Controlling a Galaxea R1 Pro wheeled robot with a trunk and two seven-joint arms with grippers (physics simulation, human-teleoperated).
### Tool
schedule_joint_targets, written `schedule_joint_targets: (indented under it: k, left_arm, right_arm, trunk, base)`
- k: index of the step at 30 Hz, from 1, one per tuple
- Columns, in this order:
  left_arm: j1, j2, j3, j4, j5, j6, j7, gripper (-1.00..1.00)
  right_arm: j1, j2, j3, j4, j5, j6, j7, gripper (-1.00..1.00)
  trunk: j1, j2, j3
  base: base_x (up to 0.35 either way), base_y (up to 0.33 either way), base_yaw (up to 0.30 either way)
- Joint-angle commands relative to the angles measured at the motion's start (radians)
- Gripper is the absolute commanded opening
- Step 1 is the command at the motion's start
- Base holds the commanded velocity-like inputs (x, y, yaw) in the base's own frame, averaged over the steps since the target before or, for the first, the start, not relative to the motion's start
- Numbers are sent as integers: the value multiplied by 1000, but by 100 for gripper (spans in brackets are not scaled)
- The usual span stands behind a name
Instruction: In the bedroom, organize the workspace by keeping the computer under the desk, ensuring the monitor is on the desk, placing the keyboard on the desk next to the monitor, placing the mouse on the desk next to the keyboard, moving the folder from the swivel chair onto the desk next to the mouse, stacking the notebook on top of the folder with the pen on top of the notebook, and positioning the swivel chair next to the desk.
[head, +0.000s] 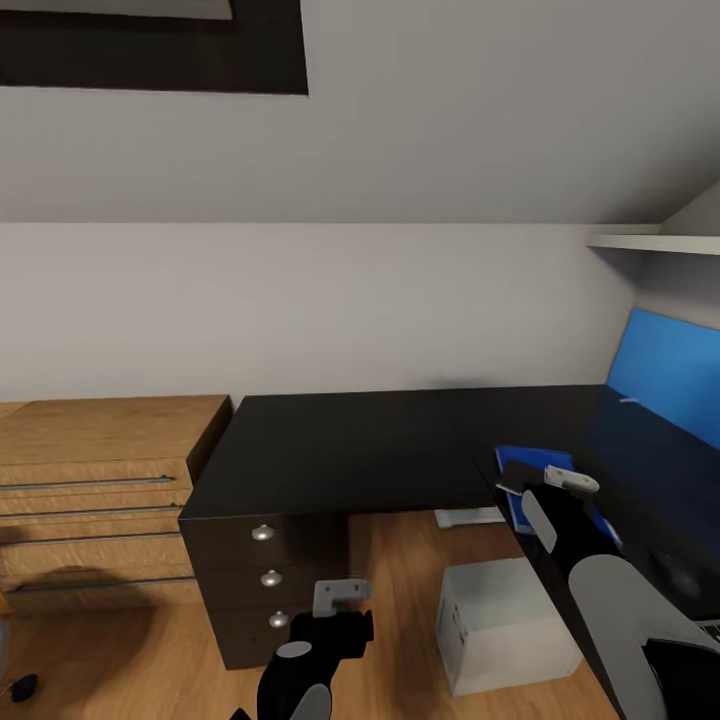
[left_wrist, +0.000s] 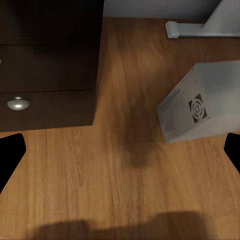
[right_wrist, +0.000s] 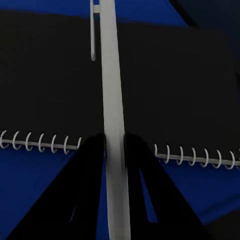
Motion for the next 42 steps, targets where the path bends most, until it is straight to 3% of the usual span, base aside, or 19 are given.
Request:
schedule_joint_targets:
  k: [1,13,20,42]
  left_arm:
    - [-1,0,-2,-1,10,1,11,100]
    - [-1,-1,-4,1,11,1,15,100]
    - [-1,-1,-34,3,11,1,17,100]
    - [-1,-3,-46,-4,18,0,11,100]
  right_arm:
    - [0,0,1,-2,-9,3,-6,-100]
    - [0,0,3,-2,-8,2,-5,-100]
    - [0,0,3,-2,-7,2,-5,-100]
    - [0,-5,3,-3,-5,0,-7,-100]
  trunk:
    - [0,-1,-1]
    - [0,-1,-1]
    - [0,-1,-1]
    - [0,-1,-1]
  base:
    - [189,0,0]
    - [105,0,0]
    - [158,0,0]
    - [9,0,0]
